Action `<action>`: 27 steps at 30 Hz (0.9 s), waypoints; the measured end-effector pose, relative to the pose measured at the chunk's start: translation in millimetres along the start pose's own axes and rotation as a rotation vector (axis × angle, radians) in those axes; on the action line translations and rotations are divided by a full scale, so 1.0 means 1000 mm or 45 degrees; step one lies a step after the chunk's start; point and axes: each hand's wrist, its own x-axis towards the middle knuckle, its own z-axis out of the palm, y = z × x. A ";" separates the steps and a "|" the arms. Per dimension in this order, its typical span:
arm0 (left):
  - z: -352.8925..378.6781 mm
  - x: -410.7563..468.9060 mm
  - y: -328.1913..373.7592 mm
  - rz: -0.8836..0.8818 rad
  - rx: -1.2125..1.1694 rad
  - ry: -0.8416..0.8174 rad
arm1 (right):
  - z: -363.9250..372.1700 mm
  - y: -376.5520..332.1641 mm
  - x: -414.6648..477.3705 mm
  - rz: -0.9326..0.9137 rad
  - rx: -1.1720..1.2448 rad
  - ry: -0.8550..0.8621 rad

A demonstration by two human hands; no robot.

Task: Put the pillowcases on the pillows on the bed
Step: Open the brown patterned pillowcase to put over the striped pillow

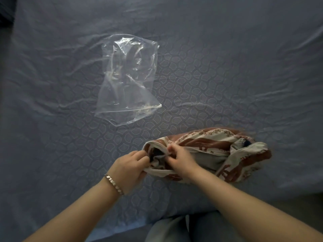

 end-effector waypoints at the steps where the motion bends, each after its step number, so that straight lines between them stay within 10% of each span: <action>1: 0.003 0.002 0.004 -0.029 -0.001 0.018 | 0.010 0.000 -0.002 0.034 0.077 -0.134; 5: 0.017 0.021 0.019 -0.222 0.093 0.033 | 0.009 0.004 -0.001 0.182 0.406 -0.325; 11: 0.032 0.077 0.061 -0.440 0.440 -0.139 | -0.132 0.077 -0.018 0.316 -0.756 0.796; 15: 0.055 0.119 0.108 -0.479 0.451 -0.168 | -0.201 0.129 -0.031 0.860 -0.519 0.599; 22: 0.114 0.202 0.197 -0.722 -0.343 -0.524 | -0.252 0.154 -0.070 0.093 0.172 0.555; 27: 0.154 0.240 0.234 -1.233 -0.854 -0.327 | -0.280 0.176 -0.083 -0.163 0.123 0.584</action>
